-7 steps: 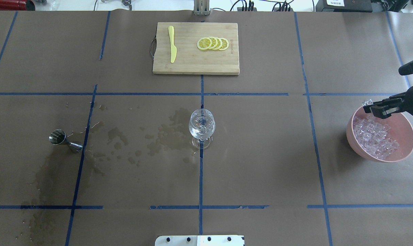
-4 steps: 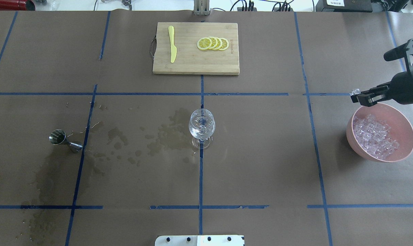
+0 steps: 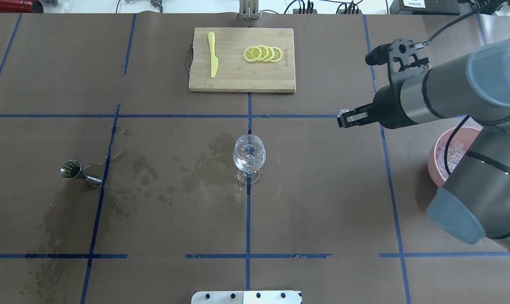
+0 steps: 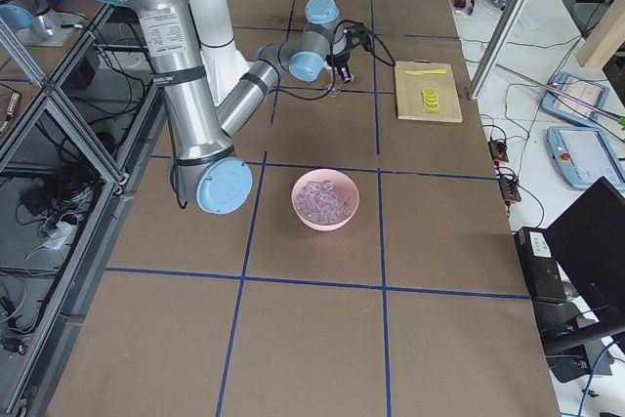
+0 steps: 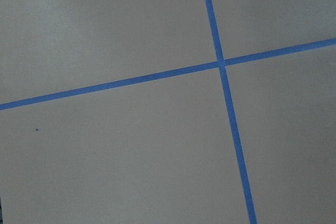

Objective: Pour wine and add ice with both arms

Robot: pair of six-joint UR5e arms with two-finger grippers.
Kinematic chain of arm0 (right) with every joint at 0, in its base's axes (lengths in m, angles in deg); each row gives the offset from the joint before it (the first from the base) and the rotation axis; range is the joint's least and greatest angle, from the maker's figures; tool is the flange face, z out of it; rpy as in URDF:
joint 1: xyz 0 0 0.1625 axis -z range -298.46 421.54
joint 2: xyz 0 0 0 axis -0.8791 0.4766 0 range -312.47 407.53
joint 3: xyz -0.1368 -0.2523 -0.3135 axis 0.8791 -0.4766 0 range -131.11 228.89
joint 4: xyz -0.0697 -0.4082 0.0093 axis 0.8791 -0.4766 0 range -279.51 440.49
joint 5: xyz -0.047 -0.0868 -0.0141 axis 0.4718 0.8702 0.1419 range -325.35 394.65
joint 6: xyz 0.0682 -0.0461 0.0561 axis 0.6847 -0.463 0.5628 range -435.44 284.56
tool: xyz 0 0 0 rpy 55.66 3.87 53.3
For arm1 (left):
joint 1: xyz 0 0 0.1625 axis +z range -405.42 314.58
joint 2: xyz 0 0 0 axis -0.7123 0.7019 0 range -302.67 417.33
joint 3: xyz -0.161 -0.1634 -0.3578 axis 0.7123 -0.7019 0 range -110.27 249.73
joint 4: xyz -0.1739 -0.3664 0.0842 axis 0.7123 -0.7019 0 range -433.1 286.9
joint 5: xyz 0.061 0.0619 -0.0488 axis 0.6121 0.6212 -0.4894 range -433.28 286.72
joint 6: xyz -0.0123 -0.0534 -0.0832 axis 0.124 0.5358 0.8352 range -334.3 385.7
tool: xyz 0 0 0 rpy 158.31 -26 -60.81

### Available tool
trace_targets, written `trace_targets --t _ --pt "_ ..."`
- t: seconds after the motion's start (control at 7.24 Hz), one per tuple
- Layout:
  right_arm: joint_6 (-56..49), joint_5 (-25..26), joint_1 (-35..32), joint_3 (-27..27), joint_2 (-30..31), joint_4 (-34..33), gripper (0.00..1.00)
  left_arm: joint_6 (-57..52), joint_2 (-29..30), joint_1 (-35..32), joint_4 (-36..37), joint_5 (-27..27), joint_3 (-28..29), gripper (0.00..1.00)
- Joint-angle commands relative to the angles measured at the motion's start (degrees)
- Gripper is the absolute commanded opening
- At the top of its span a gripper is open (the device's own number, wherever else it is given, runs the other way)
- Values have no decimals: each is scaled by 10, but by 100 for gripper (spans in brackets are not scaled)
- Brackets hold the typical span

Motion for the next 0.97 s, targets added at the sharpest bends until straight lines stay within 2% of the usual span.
trace_targets --t 0.0,0.41,0.83 --pt "44 92 89 4 -103 -123 0 1 1 -1 0 -1 0 100" --pt "71 149 140 -13 -223 -266 0 1 1 -1 0 -3 2 100" --pt "71 178 146 -82 -270 -270 0 1 1 -1 0 -4 2 100"
